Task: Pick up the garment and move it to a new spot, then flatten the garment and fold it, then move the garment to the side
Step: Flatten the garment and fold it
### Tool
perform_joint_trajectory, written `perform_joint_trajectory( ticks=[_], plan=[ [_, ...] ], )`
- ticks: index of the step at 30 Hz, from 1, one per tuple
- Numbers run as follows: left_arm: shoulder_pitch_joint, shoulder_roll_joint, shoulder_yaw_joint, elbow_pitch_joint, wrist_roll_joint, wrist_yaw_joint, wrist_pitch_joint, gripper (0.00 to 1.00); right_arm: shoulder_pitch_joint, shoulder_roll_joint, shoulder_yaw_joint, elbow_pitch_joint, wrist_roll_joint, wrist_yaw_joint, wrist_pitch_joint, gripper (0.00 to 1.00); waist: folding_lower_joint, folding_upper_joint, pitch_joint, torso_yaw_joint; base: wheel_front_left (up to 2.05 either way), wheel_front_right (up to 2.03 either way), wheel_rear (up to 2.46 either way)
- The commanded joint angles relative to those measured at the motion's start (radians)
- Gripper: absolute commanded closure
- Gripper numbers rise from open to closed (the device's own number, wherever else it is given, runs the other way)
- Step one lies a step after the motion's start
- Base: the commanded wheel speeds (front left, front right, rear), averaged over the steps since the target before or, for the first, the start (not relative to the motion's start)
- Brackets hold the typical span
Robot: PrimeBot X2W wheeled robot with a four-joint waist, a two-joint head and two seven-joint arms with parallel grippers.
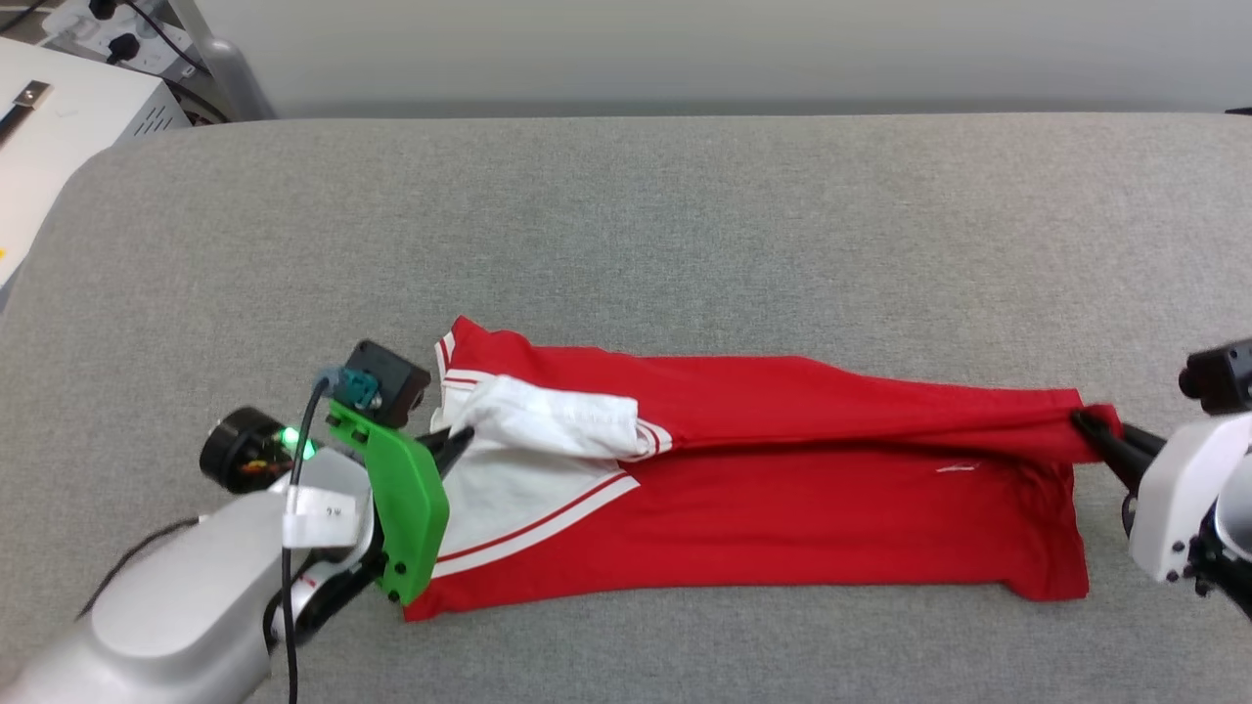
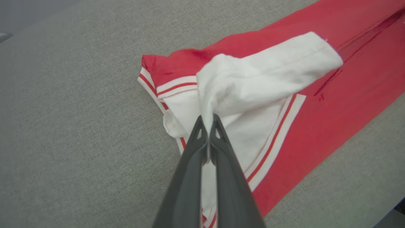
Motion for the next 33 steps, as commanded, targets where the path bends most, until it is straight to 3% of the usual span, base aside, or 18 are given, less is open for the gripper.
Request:
perform_joint_trajectory(
  ticks=[1, 10, 11, 12, 13, 18, 23, 24, 25, 27, 28, 33],
  plan=[
    [0.039, 0.009, -0.003, -0.002, -0.013, 0.011, -0.014, 1.0, 0.044, -0.002, -0.013, -0.01, 0.016, -0.001, -0.004, 1.0, 0.0001, 0.0, -0.013, 0.006, 0.0, 0.0, 0.0],
    [0.154, -0.015, -0.023, 0.065, -0.051, 0.022, -0.069, 1.0, 0.156, 0.045, -0.056, 0.007, 0.02, -0.001, 0.029, 1.0, 0.0001, 0.0, 0.023, -0.008, 0.0, 0.0, 0.0],
    [0.158, -0.022, -0.018, 0.08, -0.051, 0.028, -0.085, 1.0, 0.158, 0.056, -0.057, 0.013, 0.025, -0.001, 0.035, 0.91, 0.0001, 0.0, 0.023, -0.008, 0.0, 0.0, 0.0],
    [0.16, -0.029, -0.016, 0.088, -0.046, 0.036, -0.099, 0.28, 0.16, 0.065, -0.062, 0.013, 0.034, -0.001, 0.037, 0.43, 0.0001, 0.0, 0.022, -0.008, 0.0, 0.0, 0.0],
    [0.163, -0.036, -0.011, 0.094, -0.042, 0.046, -0.12, 0.0, 0.161, 0.072, -0.069, 0.008, 0.046, -0.001, 0.036, 0.0, 0.0001, 0.0, 0.019, -0.008, 0.0, 0.0, 0.0],
    [0.187, -0.037, 0.044, 0.102, -0.024, 0.101, -0.268, 0.0, 0.171, 0.046, -0.103, -0.065, 0.116, -0.001, 0.015, 0.0, 0.0001, 0.0, -0.01, -0.01, 0.0, 0.0, 0.0],
    [0.216, -0.03, 0.109, 0.069, 0.015, 0.208, -0.425, 0.0, 0.193, -0.02, -0.167, -0.15, 0.223, -0.001, 0.006, 0.0, 0.0001, 0.0, -0.026, -0.003, 0.0, 0.0, 0.0],
    [0.222, -0.03, 0.126, 0.056, 0.025, 0.235, -0.446, 0.0, 0.196, -0.038, -0.182, -0.16, 0.242, -0.001, 0.011, 0.0, 0.0001, 0.0, -0.026, 0.0, 0.0, 0.0, 0.0],
    [0.242, -0.034, 0.18, 0.013, 0.061, 0.306, -0.475, 0.0, 0.207, -0.074, -0.221, -0.172, 0.31, -0.001, 0.043, 0.0, 0.0001, 0.0, -0.021, 0.012, 0.0, 0.0, 0.0],
    [0.259, -0.041, 0.22, -0.013, 0.092, 0.347, -0.481, 0.0, 0.211, -0.093, -0.236, -0.166, 0.362, -0.001, 0.089, 0.0, 0.0001, 0.0, -0.011, 0.02, 0.0, 0.0, 0.0],
    [0.295, -0.074, 0.32, -0.071, 0.17, 0.399, -0.483, 0.0, 0.211, -0.111, -0.242, -0.143, 0.412, -0.001, 0.16, 0.0, 0.0001, 0.0, 0.005, 0.033, 0.0, 0.0, 0.0],
    [0.381, -0.152, 0.449, -0.133, 0.299, 0.419, -0.483, 0.0, 0.194, -0.097, -0.232, -0.086, 0.442, -0.001, 0.232, 0.0, 0.0001, 0.0, 0.034, 0.058, 0.0, 0.0, 0.0]
  ],
)
